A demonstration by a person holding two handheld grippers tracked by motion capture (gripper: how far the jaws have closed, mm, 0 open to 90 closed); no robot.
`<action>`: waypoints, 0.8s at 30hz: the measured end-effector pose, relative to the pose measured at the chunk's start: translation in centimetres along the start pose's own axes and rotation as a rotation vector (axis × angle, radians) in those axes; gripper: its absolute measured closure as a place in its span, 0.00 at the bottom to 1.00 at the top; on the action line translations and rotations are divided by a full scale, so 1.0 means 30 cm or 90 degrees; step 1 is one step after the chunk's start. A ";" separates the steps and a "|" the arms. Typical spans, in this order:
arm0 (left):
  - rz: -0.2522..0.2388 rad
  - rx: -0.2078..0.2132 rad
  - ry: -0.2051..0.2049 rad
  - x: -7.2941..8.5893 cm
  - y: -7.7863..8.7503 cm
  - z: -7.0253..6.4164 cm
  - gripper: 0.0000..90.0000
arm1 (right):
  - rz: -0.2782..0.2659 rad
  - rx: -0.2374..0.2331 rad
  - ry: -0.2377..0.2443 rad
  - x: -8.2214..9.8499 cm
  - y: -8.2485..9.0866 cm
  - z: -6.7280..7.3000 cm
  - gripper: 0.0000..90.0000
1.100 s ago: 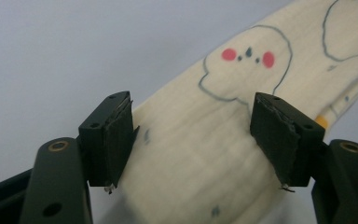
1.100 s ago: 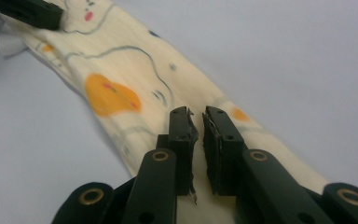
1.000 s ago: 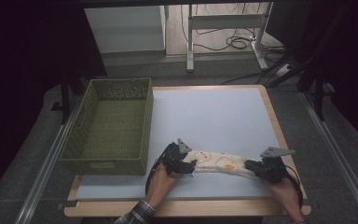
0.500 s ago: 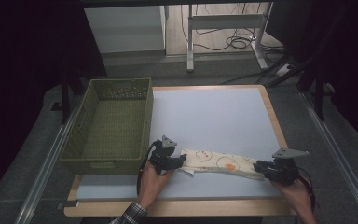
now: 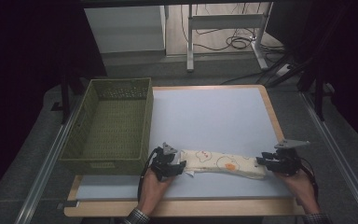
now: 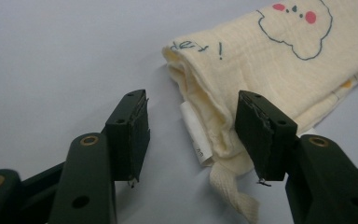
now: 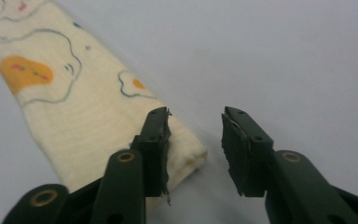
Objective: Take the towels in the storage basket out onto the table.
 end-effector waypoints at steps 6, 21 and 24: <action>-0.003 -0.003 -0.001 0.006 -0.001 -0.017 0.56 | 0.014 -0.022 0.014 0.035 -0.010 0.011 0.65; 0.028 0.085 0.006 -0.004 -0.001 -0.030 0.93 | 0.043 -0.080 -0.022 0.040 0.014 0.046 0.91; 0.034 0.067 -0.010 -0.025 -0.001 -0.025 0.93 | 0.040 -0.082 -0.019 0.034 0.029 0.052 0.91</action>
Point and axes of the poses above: each handheld gripper's, and its own axes: y roughly backward along the jaws, x roughly out of its underside, z roughly to its left, the point moved 7 cm from there along -y, roughly forward along the jaws, and after that the axes turned 8 degrees about y, right-handed, at the moved point
